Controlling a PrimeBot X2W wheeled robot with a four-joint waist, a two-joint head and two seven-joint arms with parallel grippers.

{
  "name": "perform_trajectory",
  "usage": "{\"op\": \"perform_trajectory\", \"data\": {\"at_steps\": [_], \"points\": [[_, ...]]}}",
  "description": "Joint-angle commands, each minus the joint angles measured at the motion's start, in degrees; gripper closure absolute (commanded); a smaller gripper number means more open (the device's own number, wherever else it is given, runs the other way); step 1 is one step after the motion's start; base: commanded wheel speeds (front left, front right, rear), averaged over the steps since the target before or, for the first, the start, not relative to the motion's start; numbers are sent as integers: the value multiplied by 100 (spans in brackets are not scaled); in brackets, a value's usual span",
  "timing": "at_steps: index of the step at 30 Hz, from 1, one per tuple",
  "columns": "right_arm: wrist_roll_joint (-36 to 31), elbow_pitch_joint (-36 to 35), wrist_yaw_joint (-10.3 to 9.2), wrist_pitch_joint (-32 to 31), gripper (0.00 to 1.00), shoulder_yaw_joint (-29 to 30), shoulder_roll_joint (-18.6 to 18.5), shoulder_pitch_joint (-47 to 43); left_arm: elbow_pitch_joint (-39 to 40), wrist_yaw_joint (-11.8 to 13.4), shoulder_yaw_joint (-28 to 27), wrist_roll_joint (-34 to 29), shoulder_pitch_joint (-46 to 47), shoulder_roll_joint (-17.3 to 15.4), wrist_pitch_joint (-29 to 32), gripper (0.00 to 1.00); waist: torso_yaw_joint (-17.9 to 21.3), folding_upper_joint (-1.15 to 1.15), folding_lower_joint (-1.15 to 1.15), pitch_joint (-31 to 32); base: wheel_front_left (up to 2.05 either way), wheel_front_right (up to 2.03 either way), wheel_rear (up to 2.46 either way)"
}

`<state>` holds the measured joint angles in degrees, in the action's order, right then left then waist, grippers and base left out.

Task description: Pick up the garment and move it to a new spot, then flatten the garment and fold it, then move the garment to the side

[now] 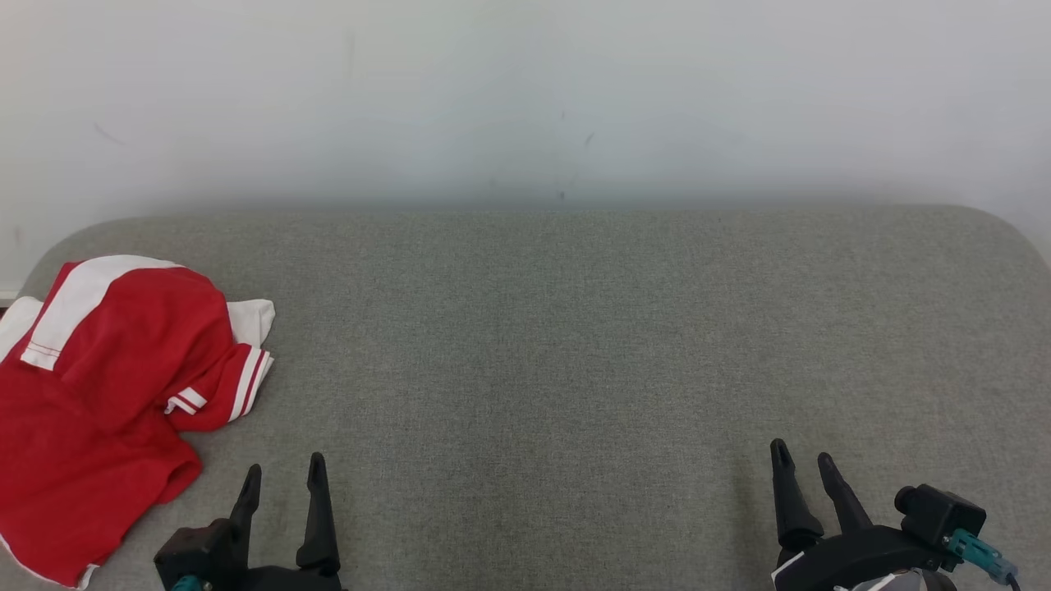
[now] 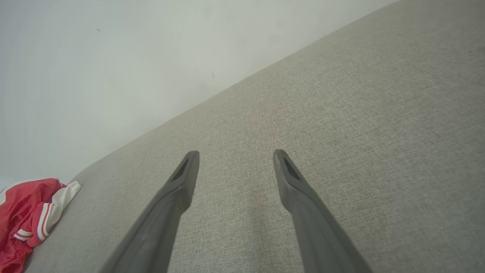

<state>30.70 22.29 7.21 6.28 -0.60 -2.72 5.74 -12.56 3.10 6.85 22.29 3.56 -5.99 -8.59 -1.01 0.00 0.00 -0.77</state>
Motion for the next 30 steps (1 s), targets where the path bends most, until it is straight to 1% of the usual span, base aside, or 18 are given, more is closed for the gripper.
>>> {"op": "perform_trajectory", "data": {"at_steps": [1, 10, 15, 18, 24, 30], "points": [[-157, -23, 36, 4, 0, -7, -18, 75, 49, 21, 40, -181, 69, -61, -68, 0, -2, 0, 0, -4, 0, 0, 0], [-755, -76, 38, -7, 0, -33, -19, 18, 54, 66, 240, -616, 77, -133, -206, 0, -8, 0, 0, 9, 0, 0, 0], [-1012, -143, 34, -32, 0, -48, -20, -67, 13, 87, 254, -765, 21, -106, -279, 0, -9, 0, 0, 41, 0, 0, 0], [-1122, -175, 35, -38, 0, -47, -20, -85, -27, 89, 182, -742, -47, -37, -327, 0, -9, 0, 0, 64, 0, 0, 0], [-1241, -210, 33, -16, 0, -33, -21, -128, -81, -66, 66, -764, -99, 51, -415, 0, 0, 0, 0, 95, 0, 0, 0], [-1190, -246, 34, 38, 0, -75, -21, -161, -100, -271, -59, -816, -143, 136, -487, 0, 10, 0, 0, 109, 0, 0, 0]]}}
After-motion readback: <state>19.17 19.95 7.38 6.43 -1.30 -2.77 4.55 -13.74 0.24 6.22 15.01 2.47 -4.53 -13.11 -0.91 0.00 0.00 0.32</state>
